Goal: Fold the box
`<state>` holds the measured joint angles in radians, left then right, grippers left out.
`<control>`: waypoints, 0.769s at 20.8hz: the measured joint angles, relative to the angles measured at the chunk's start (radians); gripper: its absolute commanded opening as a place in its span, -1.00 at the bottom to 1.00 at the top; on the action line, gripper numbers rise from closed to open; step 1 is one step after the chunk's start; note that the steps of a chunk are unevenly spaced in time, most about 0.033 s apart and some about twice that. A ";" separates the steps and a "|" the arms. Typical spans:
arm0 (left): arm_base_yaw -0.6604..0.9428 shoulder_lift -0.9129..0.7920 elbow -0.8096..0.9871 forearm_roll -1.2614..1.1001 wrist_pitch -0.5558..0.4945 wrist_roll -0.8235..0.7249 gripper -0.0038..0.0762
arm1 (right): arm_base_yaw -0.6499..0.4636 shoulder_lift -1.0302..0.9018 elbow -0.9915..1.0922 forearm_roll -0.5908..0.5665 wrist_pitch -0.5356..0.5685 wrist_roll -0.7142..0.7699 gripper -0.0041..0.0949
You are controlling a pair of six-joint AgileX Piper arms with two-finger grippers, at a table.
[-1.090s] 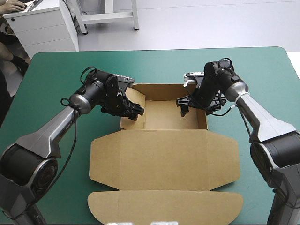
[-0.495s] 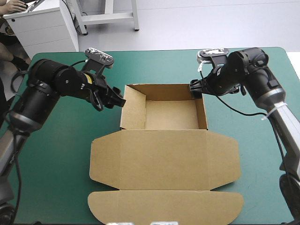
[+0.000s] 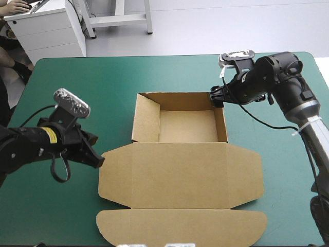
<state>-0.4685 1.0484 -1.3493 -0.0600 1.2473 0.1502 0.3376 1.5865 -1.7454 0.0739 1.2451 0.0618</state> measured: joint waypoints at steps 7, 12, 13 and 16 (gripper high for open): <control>0.000 -0.207 0.367 -0.001 0.000 -0.028 -0.92 | 0.000 0.121 0.000 0.000 0.000 0.000 0.77; 0.000 -0.337 0.554 -0.001 -0.009 -0.058 -0.92 | 0.000 0.275 0.000 -0.018 -0.010 0.000 0.74; 0.000 -0.350 0.563 -0.001 -0.008 -0.061 -0.92 | 0.000 0.294 0.000 -0.023 -0.012 0.000 0.68; 0.000 -0.407 0.575 -0.001 -0.009 -0.068 -0.92 | 0.000 0.363 0.000 -0.026 -0.015 0.003 0.15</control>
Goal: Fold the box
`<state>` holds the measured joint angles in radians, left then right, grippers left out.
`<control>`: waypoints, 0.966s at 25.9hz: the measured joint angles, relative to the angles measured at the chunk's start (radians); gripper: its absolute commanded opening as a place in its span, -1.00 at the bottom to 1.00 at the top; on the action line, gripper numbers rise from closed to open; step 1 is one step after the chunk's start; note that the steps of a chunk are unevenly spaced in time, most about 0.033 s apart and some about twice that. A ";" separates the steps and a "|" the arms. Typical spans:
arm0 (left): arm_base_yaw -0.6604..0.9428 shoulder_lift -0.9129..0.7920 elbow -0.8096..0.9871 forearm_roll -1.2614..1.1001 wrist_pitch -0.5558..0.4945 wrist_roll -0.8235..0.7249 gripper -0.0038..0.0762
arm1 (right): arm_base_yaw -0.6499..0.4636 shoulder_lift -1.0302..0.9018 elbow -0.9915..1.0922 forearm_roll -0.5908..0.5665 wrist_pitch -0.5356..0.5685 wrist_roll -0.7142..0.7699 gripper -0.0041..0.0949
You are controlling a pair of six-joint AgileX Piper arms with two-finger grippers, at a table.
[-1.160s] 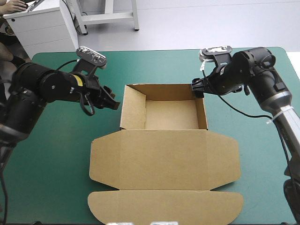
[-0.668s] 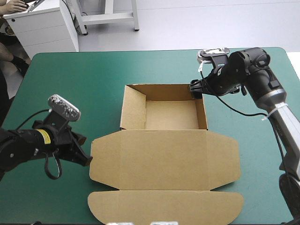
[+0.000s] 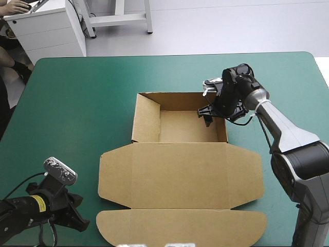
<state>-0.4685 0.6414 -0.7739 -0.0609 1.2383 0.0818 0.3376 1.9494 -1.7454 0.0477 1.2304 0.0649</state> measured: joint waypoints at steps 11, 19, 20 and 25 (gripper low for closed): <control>0.000 -0.036 0.000 0.004 0.000 -0.019 -0.92 | 0.000 0.028 -0.001 0.001 -0.038 -0.004 -0.96; 0.000 -0.036 0.000 0.002 0.006 -0.026 -0.92 | -0.001 0.030 -0.105 -0.139 -0.027 -0.023 -0.96; 0.000 -0.036 0.000 0.002 0.007 -0.026 -0.92 | -0.002 0.030 -0.131 -0.164 -0.027 -0.025 -0.96; 0.000 -0.036 0.000 0.002 0.008 -0.026 -0.92 | -0.060 0.030 -0.253 -0.230 -0.025 -0.029 -0.96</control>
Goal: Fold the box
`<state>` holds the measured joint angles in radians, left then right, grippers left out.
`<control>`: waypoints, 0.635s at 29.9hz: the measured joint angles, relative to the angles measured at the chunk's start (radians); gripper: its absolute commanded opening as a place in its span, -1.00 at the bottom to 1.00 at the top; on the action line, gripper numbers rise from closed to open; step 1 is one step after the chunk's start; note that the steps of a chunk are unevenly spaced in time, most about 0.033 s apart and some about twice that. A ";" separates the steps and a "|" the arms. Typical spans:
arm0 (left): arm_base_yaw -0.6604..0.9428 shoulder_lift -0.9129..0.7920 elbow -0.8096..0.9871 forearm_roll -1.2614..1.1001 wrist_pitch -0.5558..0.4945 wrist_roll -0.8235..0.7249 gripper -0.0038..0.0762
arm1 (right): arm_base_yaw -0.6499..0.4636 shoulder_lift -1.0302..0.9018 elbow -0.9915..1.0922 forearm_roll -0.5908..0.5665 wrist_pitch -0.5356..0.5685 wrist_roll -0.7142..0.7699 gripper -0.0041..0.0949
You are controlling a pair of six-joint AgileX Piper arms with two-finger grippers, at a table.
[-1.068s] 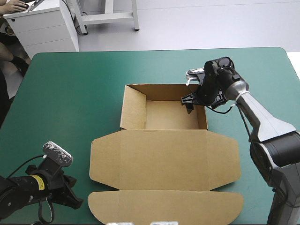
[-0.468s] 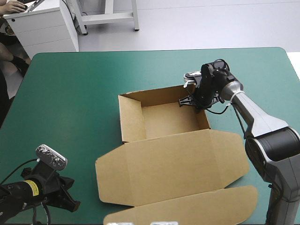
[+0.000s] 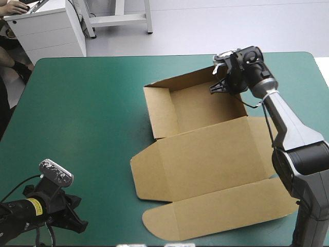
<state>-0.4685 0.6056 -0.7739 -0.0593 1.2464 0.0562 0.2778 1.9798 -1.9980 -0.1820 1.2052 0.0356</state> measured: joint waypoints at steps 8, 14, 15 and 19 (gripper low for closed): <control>0.000 0.000 0.000 0.000 0.000 0.000 -0.92 | -0.239 0.000 -0.072 -0.028 0.000 0.003 -0.96; 0.000 0.000 0.000 0.000 0.000 0.000 -0.92 | -0.442 0.006 -0.072 0.008 0.001 0.014 -0.96; 0.000 0.000 0.000 0.000 0.000 0.000 -0.92 | -0.477 0.007 -0.072 0.031 0.000 0.015 -0.96; 0.000 0.000 0.000 0.000 0.000 0.000 -0.92 | -0.592 0.011 -0.071 0.131 -0.005 0.015 -0.96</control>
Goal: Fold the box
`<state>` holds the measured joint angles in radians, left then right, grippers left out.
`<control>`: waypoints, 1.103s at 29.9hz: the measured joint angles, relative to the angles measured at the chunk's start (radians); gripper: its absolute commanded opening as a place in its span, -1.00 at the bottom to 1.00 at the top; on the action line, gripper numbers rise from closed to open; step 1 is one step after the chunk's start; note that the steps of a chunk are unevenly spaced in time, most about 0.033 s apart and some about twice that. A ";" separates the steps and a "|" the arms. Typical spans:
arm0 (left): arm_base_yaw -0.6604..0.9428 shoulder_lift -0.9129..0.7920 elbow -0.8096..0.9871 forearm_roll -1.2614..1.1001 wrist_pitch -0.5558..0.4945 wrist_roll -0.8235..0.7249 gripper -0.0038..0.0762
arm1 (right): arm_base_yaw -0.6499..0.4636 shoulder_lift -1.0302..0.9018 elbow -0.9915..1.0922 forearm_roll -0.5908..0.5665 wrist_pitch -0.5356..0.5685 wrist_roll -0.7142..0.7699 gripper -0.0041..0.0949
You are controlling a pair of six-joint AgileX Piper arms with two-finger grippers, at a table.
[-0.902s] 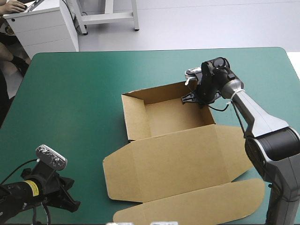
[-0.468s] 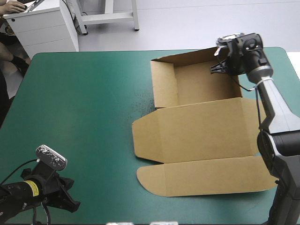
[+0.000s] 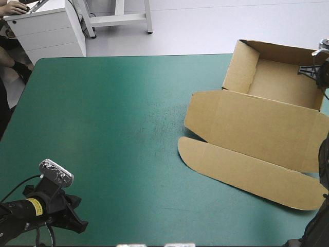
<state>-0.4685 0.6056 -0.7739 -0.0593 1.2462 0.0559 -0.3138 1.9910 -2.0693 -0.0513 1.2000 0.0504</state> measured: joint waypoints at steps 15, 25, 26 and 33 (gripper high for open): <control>0.000 0.000 0.000 -0.001 0.000 -0.001 -0.92 | -0.093 0.039 0.002 0.075 -0.019 -0.032 0.50; 0.000 0.000 0.000 -0.001 0.000 -0.001 -0.92 | -0.094 0.033 -0.038 0.099 -0.021 -0.042 0.38; 0.000 0.000 0.000 -0.001 0.000 -0.001 -0.92 | -0.094 0.027 -0.044 0.111 -0.018 -0.050 0.27; 0.000 0.000 0.000 -0.001 0.000 -0.001 -0.92 | -0.094 -0.048 -0.058 0.260 0.009 -0.122 -0.67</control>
<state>-0.4685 0.6056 -0.7739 -0.0602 1.2462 0.0550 -0.4074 1.9429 -2.1277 0.2083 1.2089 -0.0720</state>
